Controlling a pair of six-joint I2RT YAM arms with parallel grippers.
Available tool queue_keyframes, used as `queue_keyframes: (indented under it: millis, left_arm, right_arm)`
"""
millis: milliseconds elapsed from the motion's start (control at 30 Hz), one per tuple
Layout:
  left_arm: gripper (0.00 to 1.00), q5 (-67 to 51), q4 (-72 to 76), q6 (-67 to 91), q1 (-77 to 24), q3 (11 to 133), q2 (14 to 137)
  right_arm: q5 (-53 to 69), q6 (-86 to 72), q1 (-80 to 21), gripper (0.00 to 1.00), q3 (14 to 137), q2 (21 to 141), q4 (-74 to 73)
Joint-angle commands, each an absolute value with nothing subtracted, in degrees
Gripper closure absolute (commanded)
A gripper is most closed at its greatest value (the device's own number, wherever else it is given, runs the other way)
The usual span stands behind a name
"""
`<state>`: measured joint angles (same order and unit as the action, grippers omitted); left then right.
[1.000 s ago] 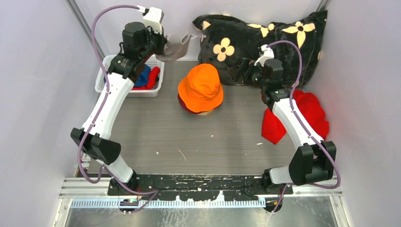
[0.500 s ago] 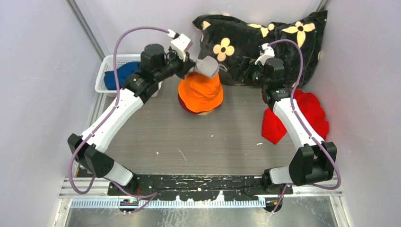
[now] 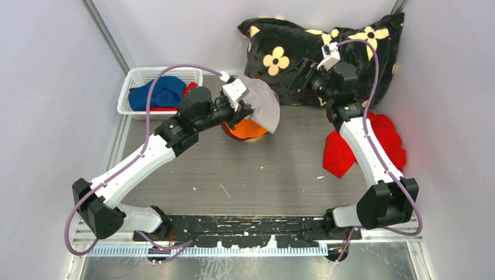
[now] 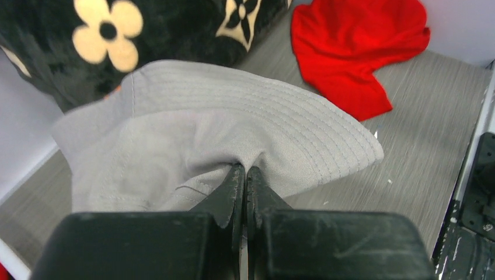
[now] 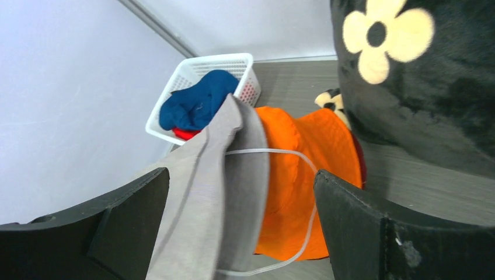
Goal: Stack the hats
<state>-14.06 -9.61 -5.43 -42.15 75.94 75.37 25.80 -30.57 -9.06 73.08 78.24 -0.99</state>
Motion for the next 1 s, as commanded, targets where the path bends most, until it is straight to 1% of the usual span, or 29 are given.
queue_keyframes:
  millis: [0,333,733,967]
  left_arm:
    - [1.0,-10.9,-3.4,-5.6,-42.1,71.8,74.3]
    - [1.0,-8.4,-2.7,-5.8,-42.0,70.7,76.3]
    - [1.0,-8.4,-2.7,-4.9,-42.0,69.0,74.8]
    - [1.0,-8.9,-2.8,-4.1,-42.1,67.3,73.4]
  right_arm:
    - [30.4,-34.5,-9.4,0.03,72.7,75.9,1.3]
    - [33.9,-34.4,-10.6,0.07,69.4,76.8,1.2]
    - [33.2,-33.6,-16.1,0.25,69.5,82.3,2.1]
    - [31.7,-32.2,-16.3,0.25,70.3,83.6,1.5]
